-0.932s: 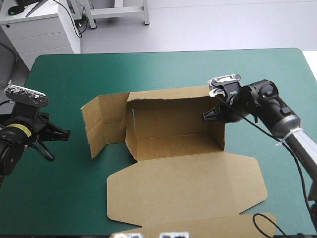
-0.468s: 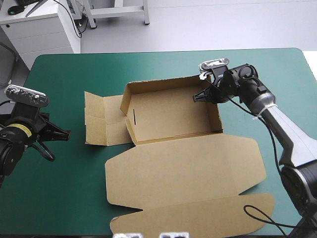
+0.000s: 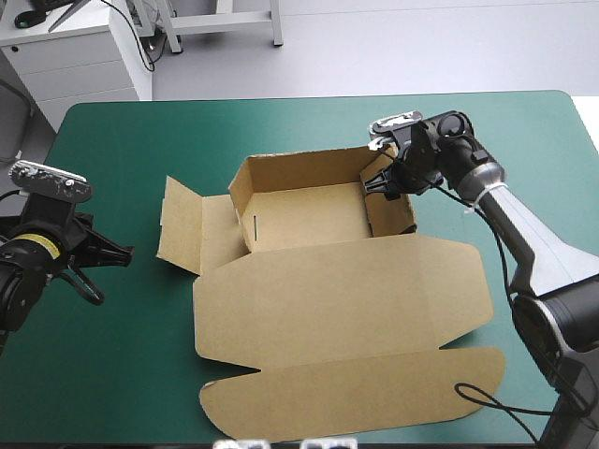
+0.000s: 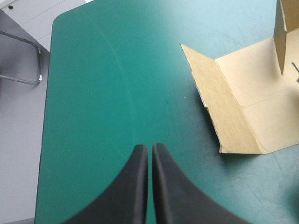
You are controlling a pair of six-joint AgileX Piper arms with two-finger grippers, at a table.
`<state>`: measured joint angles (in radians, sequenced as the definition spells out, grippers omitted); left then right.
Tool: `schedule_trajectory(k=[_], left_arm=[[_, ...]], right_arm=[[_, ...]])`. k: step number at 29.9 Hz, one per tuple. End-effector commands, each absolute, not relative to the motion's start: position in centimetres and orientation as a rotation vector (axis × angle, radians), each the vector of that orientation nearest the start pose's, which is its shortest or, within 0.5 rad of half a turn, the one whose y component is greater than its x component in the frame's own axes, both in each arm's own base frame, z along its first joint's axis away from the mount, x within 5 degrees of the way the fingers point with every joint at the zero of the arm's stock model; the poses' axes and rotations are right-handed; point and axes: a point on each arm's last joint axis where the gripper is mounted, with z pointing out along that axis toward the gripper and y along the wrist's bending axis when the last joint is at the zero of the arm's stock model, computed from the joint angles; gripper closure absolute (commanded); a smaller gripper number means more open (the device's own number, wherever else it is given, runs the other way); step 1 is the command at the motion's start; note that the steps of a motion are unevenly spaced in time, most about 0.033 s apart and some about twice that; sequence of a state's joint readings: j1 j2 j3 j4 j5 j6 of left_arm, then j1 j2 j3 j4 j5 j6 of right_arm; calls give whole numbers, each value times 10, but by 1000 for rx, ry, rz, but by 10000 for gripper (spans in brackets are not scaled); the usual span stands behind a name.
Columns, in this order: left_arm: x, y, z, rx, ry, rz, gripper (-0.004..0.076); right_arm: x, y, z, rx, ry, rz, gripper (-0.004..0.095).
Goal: Fold the box
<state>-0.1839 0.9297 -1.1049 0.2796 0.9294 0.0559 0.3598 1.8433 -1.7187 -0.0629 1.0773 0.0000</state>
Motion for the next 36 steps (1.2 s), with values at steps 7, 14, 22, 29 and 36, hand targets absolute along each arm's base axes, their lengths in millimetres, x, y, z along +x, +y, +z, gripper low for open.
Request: schedule_trajectory(k=[7,14,22,29,36], left_arm=[[171,-13,421,315,2066,257,712],[171,-13,421,314,2066,252,712],[171,-13,420,313,2070,248,712],[172,-13,420,314,2070,248,713],[172,-13,420,314,2070,250,714]], right_arm=[[365,126,375,-533,2575,0,331],[381,126,350,-471,2666,160,331],[404,133,300,-421,2801,187,419],[410,140,286,-408,2823,269,924],[405,134,307,-409,2777,239,927]])
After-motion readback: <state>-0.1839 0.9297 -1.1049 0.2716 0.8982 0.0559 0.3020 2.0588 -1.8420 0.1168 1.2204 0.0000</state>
